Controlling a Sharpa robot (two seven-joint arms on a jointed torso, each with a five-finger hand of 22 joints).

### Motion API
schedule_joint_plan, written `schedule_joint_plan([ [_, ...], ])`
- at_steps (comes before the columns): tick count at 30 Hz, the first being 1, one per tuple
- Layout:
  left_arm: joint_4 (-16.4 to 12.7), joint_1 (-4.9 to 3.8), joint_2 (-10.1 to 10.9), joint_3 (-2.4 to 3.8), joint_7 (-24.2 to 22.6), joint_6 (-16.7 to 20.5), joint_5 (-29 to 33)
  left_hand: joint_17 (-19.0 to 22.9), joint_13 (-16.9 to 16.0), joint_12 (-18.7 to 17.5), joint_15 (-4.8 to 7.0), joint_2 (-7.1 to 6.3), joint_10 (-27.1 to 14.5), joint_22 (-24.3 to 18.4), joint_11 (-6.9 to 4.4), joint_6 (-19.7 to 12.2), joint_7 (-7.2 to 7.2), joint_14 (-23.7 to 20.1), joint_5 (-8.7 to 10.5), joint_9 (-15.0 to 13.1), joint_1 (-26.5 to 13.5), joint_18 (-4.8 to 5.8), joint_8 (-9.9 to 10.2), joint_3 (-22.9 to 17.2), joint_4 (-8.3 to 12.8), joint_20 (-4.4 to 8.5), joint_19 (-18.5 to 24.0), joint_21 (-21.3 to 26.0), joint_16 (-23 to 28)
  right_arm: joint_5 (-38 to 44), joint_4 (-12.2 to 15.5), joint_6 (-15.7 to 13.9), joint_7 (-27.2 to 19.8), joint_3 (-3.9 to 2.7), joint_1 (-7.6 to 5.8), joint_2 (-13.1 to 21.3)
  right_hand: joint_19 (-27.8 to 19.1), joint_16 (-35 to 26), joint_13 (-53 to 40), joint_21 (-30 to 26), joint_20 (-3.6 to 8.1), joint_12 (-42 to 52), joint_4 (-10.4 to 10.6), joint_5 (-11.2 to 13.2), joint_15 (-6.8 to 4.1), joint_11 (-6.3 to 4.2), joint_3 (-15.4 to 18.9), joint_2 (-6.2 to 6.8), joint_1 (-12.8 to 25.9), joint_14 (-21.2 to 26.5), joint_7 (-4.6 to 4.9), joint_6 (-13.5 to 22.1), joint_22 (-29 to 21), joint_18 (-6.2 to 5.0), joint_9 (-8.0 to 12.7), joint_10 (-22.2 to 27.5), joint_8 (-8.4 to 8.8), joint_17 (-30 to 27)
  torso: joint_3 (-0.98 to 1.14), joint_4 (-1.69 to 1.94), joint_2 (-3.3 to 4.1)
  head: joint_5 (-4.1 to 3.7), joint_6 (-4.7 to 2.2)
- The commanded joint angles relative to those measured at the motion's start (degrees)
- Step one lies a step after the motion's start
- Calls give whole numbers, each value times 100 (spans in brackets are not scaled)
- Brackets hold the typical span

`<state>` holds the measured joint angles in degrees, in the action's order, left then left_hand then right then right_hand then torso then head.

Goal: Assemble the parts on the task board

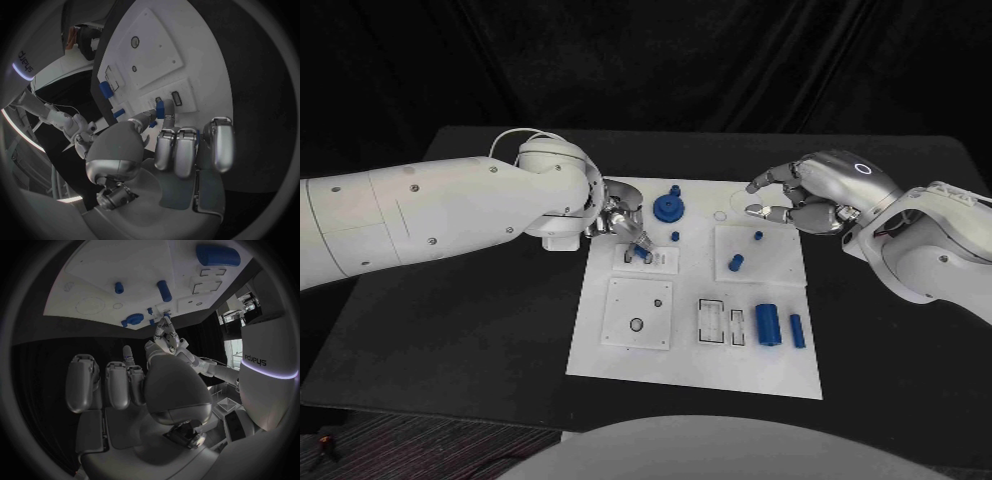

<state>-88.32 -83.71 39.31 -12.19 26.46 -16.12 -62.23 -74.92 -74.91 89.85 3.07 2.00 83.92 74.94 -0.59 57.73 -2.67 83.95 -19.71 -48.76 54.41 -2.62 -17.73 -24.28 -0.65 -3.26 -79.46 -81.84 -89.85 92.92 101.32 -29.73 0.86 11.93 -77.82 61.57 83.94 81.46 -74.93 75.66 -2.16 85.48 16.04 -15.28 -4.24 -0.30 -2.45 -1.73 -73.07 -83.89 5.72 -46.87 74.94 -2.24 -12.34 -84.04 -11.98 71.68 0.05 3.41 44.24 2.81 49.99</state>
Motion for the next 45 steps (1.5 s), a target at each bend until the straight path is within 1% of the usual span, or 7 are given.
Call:
schedule_joint_plan([
  [1, -16, 10, -5, 3, -37, 101, 11, -1508, -1509, 15, -1, -4, 608, 651, -12, 27, -17, 605, 26, -1, -53, -62, 23, -3, -35, -15, 32, 11, -15, 19, 6, 75, 132, -3, 15, 1, 65, -30, -812, -45, -28, -55, -31, -45, 38, 29, -20, -15, -63, -295, 11, -46, 1072, -103, 13, -163, 25, -4, 1, -1, 2, 4, 1],
  [8, -17, 16, -8, 3, 4, 52, 11, -1508, -1509, 15, -5, 26, 608, 657, -7, 77, -23, 605, 109, 16, -180, -63, 73, -4, -151, -20, 29, 24, -15, 19, 3, 127, 171, -3, 17, 0, 62, -35, -666, -57, -27, -166, -42, -221, 36, 28, -43, -12, -130, -295, 12, -63, 1070, -105, 42, -82, 43, -15, 6, -3, 1, 8, 1],
  [16, -36, 34, -8, 3, 93, 19, 11, -1508, -1509, 15, -5, 46, 608, 669, -9, 113, -18, 605, 120, 26, -217, -59, 87, -8, -191, -21, 13, 17, -15, 18, -2, 176, 210, -3, 20, 0, 57, -43, -588, -72, -26, -225, -48, -329, 36, 28, -63, -10, -171, -292, 13, -77, 1067, -107, 59, -42, 52, -31, 5, -4, 1, 18, 1],
  [23, -68, 64, 6, 2, 163, 14, 11, -1508, -1509, 15, 8, 102, 608, 675, -25, 195, 3, 605, 80, 46, -238, -60, 104, -53, -224, -15, 4, 22, -15, 10, -5, 208, 221, -3, 22, 0, 54, -48, -555, -82, -26, -251, -50, -382, 35, 26, -67, 2, -186, -291, 12, -80, 1065, -109, 69, -25, 60, -41, 7, -2, 2, 20, 1],
  [26, -79, 94, 16, 2, 182, 14, 11, -1508, -1509, 15, 15, 121, 608, 681, -34, 235, 12, 605, 62, 58, -237, -59, 113, -78, -226, -10, -5, 20, -15, 5, -8, 221, 221, -3, 28, -1, 57, -48, -540, -77, -25, -263, -47, -420, 33, 24, -70, 9, -192, -291, 11, -80, 1066, -108, 75, -19, 65, -42, 9, 0, -1, 20, 1],
  [34, -90, 157, 20, 2, 179, 53, 11, -1508, -1509, 15, 23, 140, 608, 672, -40, 272, 14, 605, 49, 85, -263, -63, 140, -96, -252, -3, 4, 35, -15, 1, -16, 238, 234, -3, 38, -2, 54, -53, -514, -85, -23, -283, -49, -486, 32, 22, -84, 12, -213, -289, 11, -85, 1064, -109, 86, -8, 72, -52, 3, -3, 4, 13, 1],
  [45, -97, 174, 22, 3, 102, 188, 12, -1508, -1509, 15, 28, 152, 608, 646, -40, 305, 11, 605, 89, 133, -321, -74, 196, -102, -312, 5, 35, 74, -15, 0, -30, 276, 270, -3, 45, -2, 52, -59, -477, -95, -22, -311, -66, -562, 31, 21, -116, 11, -261, -288, 12, -91, 1062, -111, 100, 8, 83, -63, 3, 3, 4, 20, 1],
])
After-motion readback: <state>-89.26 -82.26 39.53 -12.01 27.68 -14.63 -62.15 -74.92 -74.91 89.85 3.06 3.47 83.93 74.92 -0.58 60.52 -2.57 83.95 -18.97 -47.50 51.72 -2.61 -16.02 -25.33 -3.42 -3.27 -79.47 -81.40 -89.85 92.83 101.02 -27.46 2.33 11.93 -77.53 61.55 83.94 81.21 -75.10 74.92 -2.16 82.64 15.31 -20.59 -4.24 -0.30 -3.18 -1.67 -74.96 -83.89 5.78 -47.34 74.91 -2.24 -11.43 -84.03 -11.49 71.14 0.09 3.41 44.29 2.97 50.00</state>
